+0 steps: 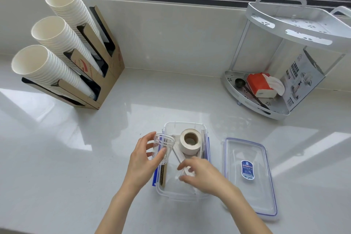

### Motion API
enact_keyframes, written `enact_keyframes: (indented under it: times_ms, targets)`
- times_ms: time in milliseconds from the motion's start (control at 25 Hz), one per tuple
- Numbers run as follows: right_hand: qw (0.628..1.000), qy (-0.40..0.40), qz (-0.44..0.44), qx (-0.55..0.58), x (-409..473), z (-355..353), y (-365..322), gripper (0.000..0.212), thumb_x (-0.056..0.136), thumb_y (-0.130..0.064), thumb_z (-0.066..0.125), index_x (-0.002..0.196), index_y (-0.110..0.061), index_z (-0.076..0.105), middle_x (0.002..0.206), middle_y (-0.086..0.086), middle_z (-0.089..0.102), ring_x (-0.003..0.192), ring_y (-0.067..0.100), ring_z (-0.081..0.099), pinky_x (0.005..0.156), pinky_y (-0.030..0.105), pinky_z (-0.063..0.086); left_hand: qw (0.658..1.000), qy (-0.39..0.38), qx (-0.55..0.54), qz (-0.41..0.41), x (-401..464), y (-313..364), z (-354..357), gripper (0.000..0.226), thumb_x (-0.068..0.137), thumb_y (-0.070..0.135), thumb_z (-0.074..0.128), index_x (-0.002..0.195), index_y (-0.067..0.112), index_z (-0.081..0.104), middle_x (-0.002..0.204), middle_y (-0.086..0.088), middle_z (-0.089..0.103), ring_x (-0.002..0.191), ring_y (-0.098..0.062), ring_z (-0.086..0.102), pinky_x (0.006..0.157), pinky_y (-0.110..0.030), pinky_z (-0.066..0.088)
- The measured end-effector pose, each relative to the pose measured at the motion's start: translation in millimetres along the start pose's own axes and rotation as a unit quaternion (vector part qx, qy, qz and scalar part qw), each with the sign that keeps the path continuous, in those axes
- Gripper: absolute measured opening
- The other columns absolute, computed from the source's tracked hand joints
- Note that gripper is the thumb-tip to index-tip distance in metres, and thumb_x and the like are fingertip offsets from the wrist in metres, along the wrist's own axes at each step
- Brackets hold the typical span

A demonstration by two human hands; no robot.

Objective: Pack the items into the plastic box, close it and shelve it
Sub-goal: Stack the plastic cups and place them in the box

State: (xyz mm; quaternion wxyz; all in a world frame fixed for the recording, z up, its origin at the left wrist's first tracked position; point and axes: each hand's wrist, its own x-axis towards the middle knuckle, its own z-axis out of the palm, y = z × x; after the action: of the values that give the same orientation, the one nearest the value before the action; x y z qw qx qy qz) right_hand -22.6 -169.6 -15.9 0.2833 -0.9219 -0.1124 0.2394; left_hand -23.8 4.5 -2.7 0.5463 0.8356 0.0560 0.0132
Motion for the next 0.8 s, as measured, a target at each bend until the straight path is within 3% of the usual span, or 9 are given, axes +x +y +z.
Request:
enact_keyframes:
  times_ms: [200,320,480,560,680,800]
  targets:
    - [0.957,0.201,0.006,0.210,-6.2,-36.1,0.1,0.011,0.083,-0.031,0.059,0.094,-0.031,0.061,0.103,-0.005,0.064,0.083,-0.002,0.059,0.066,0.006,0.044,1.000,0.000,-0.009,-0.013,-0.4,1.6,-0.5,0.048,0.081,0.021,0.063,0.125,0.021,0.043,0.117,0.010,0.049,0.102,-0.010,0.052,0.078,-0.018,0.042]
    - [0.905,0.282,-0.006,0.319,-6.1,-52.2,-8.0,0.007,0.085,-0.027,0.059,0.086,-0.034,0.058,0.097,-0.009,0.063,0.084,-0.005,0.059,0.063,0.003,0.046,1.000,-0.010,-0.020,-0.003,-2.0,3.4,1.7,0.041,0.081,0.019,0.063,0.117,0.028,0.045,0.115,0.010,0.051,0.098,-0.007,0.054,0.078,-0.016,0.042]
    - [0.869,0.285,-0.054,0.400,-2.1,-54.2,-26.0,0.008,0.086,-0.026,0.058,0.084,-0.034,0.057,0.095,-0.007,0.065,0.074,-0.005,0.064,0.062,0.008,0.050,0.999,-0.038,-0.024,0.013,-5.6,7.5,9.6,0.041,0.080,0.019,0.064,0.112,0.035,0.044,0.113,0.014,0.051,0.097,0.007,0.051,0.074,-0.012,0.045]
    - [0.874,0.267,-0.060,0.401,0.0,-47.3,-31.2,0.009,0.086,-0.026,0.058,0.083,-0.034,0.057,0.093,-0.006,0.065,0.069,-0.003,0.062,0.060,0.006,0.048,0.999,-0.046,-0.021,0.018,-7.6,8.7,13.7,0.042,0.080,0.019,0.064,0.114,0.034,0.045,0.114,0.014,0.051,0.098,0.008,0.051,0.074,-0.011,0.045]
    - [0.885,0.243,-0.051,0.394,0.6,-36.8,-30.6,0.009,0.087,-0.027,0.056,0.082,-0.035,0.056,0.094,-0.002,0.067,0.074,-0.003,0.061,0.060,0.000,0.042,0.998,-0.057,-0.023,0.025,-10.6,9.3,17.0,0.046,0.079,0.017,0.065,0.104,0.048,0.040,0.109,0.022,0.049,0.098,0.009,0.051,0.073,-0.008,0.045]
    - [0.887,0.233,-0.046,0.397,0.4,-35.1,-28.1,0.010,0.087,-0.026,0.056,0.082,-0.035,0.056,0.094,-0.001,0.066,0.079,0.001,0.063,0.061,-0.001,0.042,0.998,-0.057,-0.017,0.020,-13.3,6.0,18.4,0.047,0.079,0.016,0.065,0.114,0.038,0.043,0.111,0.017,0.050,0.098,0.006,0.051,0.075,-0.010,0.044]
